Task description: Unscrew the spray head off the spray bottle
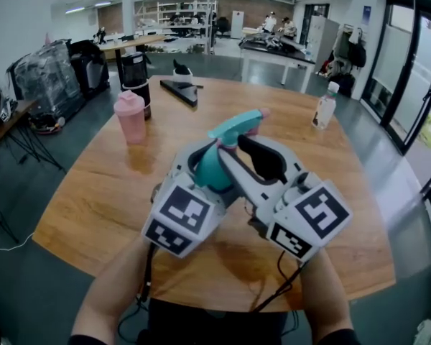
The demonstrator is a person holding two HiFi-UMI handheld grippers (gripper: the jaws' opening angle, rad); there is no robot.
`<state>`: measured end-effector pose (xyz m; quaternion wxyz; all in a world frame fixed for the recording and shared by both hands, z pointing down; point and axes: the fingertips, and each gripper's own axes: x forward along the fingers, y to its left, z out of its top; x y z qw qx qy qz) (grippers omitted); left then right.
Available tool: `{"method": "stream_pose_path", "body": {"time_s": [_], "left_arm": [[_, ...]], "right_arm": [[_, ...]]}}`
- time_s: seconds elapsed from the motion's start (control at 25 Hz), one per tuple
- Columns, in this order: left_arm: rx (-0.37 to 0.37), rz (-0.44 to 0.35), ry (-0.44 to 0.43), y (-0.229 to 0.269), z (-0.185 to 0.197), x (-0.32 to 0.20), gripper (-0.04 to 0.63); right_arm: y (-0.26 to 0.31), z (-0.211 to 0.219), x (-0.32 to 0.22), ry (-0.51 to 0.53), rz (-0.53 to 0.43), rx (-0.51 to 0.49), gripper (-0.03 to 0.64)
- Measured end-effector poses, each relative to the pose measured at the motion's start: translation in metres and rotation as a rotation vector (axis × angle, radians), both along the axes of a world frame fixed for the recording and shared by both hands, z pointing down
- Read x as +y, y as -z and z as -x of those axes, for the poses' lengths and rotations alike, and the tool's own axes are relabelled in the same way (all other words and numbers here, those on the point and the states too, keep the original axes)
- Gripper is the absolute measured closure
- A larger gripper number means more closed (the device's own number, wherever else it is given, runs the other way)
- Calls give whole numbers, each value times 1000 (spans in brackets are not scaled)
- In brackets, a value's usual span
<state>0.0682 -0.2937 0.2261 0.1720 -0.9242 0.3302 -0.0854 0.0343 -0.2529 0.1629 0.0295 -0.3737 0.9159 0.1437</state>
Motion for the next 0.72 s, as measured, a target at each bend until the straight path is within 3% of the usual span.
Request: {"method": "stream_pose_path", "body": {"time_s": [0.2, 0.52, 0.6, 0.72], "left_arm": [[-9, 15, -109, -5, -4, 10, 201], [-42, 60, -403, -18, -11, 39, 201], [-38, 57, -400, -18, -13, 38, 201], [-12, 67, -311, -21, -9, 24, 201]], "right_arm": [[-4, -1, 6, 87, 23, 19, 476], [-17, -1, 22, 304, 39, 34, 474], [-18, -3, 21, 305, 46, 30, 471], [-17, -8, 18, 274, 56, 3, 440]]}}
